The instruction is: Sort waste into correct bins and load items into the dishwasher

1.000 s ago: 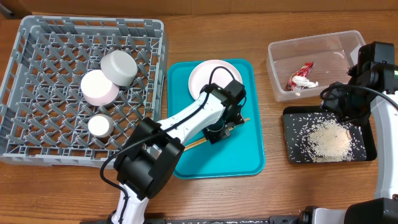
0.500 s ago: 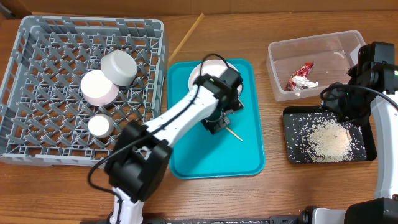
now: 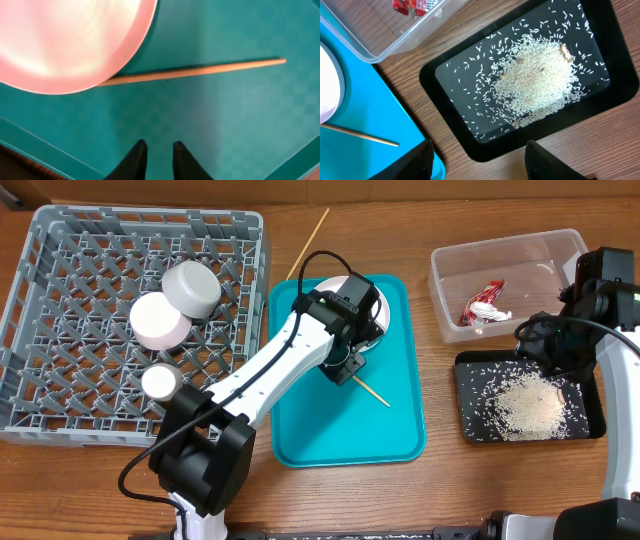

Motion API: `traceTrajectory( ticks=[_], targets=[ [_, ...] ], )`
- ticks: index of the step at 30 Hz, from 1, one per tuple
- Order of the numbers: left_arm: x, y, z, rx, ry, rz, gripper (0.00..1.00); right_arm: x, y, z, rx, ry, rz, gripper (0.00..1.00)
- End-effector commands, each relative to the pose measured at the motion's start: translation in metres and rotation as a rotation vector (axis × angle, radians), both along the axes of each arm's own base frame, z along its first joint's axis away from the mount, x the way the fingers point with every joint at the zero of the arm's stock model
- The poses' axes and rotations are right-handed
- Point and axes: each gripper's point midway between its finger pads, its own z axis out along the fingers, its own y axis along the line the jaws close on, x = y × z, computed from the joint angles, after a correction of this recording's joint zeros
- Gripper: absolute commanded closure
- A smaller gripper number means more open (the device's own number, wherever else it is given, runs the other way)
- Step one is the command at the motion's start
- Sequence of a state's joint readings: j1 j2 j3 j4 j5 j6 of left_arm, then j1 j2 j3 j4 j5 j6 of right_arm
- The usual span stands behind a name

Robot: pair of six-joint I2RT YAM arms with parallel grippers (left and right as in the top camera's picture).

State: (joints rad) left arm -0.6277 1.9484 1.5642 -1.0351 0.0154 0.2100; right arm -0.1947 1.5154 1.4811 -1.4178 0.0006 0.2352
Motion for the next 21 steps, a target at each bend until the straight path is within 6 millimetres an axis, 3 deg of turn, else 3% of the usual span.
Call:
traceTrajectory(
  ticks=[1,6,8,14,21],
  targets=[
    [0.004,-0.011,0.015,-0.092,0.007,0.233,0.83,0.003,-0.002,0.013,-0.015,-0.044,0.0,0.4],
    [-0.004,-0.034,0.019,-0.234,0.128,0.496,0.69,0.003,-0.002,0.013,-0.015,-0.044,0.0,0.39],
    [-0.005,-0.037,0.019,-0.257,0.166,0.635,0.55,0.003,-0.002,0.013,-0.015,-0.044,0.0,0.39],
    [-0.002,-0.037,0.015,-0.28,0.208,0.975,0.36,0.003,-0.002,0.013,-0.014,-0.044,-0.001,0.39],
    [-0.003,-0.032,-0.027,-0.204,0.212,1.118,0.37,0.003,-0.002,0.013,-0.014,-0.044,-0.001,0.39]
  ],
)
